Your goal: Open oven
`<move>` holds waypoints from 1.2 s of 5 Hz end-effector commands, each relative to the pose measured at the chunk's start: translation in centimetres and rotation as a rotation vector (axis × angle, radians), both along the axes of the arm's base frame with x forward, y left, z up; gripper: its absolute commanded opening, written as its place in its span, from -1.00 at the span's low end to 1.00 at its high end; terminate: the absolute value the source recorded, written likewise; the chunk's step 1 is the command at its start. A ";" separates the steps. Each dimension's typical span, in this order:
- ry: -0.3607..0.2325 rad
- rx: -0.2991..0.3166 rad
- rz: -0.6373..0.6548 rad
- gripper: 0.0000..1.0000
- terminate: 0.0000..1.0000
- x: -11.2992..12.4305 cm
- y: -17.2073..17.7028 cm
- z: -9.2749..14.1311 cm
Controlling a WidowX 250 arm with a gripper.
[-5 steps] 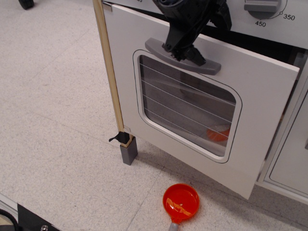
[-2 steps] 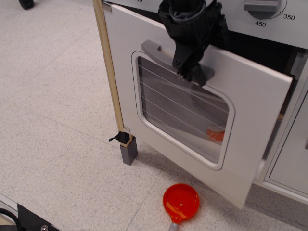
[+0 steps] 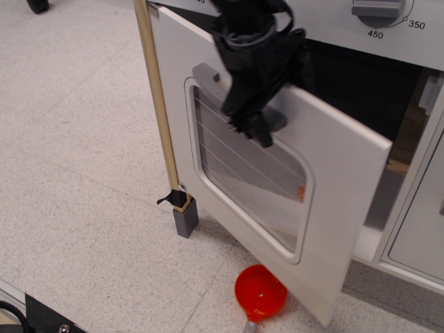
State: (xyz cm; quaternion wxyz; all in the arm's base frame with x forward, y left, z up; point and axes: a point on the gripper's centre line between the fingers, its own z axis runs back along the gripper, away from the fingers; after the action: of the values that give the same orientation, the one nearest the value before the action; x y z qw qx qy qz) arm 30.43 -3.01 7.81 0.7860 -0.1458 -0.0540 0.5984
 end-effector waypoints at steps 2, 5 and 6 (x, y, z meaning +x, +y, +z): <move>0.054 0.176 -0.316 1.00 -1.00 -8.0 6.4 1.4; 0.049 0.346 -0.591 1.00 -1.00 -10.3 10.9 1.7; 0.069 0.331 -0.731 1.00 -1.00 -10.6 13.3 2.8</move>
State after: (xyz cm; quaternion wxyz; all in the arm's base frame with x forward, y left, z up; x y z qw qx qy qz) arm 19.33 7.71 8.75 0.9645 -0.0099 -0.0481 0.2593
